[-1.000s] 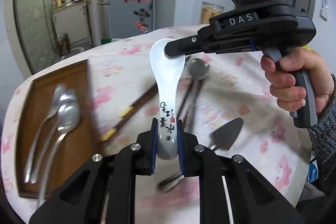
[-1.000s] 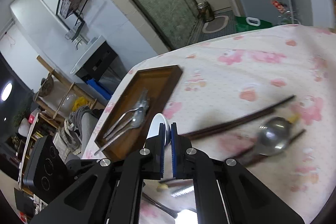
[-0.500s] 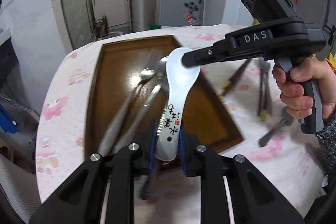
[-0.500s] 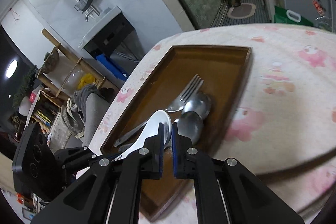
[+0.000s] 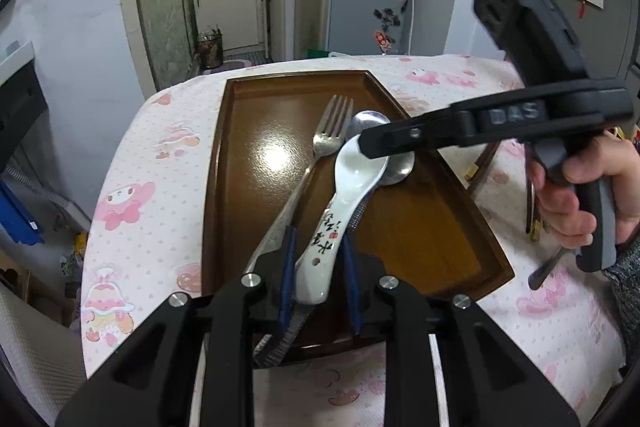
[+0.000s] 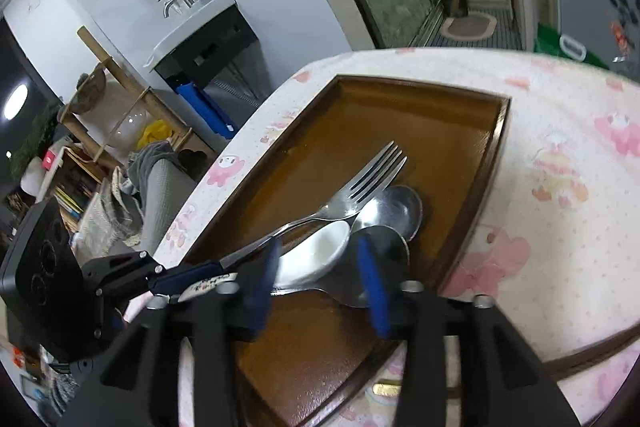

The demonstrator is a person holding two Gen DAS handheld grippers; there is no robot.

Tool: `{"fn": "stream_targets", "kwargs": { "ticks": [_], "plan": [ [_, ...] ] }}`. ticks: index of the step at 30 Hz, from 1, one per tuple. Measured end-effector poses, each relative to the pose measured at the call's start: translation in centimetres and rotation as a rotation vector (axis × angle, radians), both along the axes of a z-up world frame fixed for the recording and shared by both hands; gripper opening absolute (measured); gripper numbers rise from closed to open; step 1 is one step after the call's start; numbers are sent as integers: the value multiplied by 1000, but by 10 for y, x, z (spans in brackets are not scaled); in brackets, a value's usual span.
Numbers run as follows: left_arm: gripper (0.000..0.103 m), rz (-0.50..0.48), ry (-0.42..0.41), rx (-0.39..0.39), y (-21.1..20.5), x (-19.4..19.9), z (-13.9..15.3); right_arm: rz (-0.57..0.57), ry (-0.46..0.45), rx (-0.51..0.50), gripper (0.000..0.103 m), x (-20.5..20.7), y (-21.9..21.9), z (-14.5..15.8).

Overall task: Organize utensils
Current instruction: 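Carry the white ceramic spoon to the tray and lower it in, then move the left gripper back and grasp the ridged-handle silver spoon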

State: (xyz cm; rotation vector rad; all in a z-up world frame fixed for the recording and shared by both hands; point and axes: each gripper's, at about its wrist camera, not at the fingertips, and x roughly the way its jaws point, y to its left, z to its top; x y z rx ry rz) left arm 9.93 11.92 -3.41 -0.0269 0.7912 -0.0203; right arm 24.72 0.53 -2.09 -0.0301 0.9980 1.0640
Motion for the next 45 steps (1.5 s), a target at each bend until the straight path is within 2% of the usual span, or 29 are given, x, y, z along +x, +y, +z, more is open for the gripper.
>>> {"fn": "stream_targets", "kwargs": {
  "ticks": [1,2,3,5,9,14,22,29,31,37,41,42,43,44,45],
  "plan": [
    [26,-3,0,5,-1,0,0,-4,-8,9,52,0,-3,4],
    [31,0,-3,13,-2,-1,0,-6,-10,20,52,-1,-7,7],
    [44,6,-11,16,-3,-2,1,-9,-9,28,52,0,-10,9],
    [62,11,-45,1,-2,-7,7,-24,-3,47,52,3,-23,15],
    [63,31,-105,32,-9,-20,23,-62,-14,67,52,7,-58,23],
    [63,32,-116,31,-15,-28,29,-144,-8,100,52,13,-125,32],
    [63,-119,-129,-25,-66,-31,26,-290,-17,106,52,13,-225,32],
    [63,-245,-92,-60,-117,-15,12,-393,-9,71,51,21,-275,15],
    [63,-260,-85,-62,-127,-9,9,-404,0,56,40,26,-279,9],
    [59,-294,-60,-57,-150,3,2,-465,17,38,35,51,-288,-9],
    [59,-306,-49,-65,-160,11,0,-444,32,17,35,61,-280,-19],
    [59,-308,-46,-69,-162,14,-1,-437,32,5,30,63,-277,-23],
    [59,-309,-44,-68,-163,15,-2,-435,30,-2,19,64,-276,-25],
    [59,-307,-40,-66,-165,18,-3,-433,28,-8,11,65,-274,-26],
    [59,-307,-35,-61,-167,20,-4,-427,24,1,8,65,-274,-26]
  ]
}}
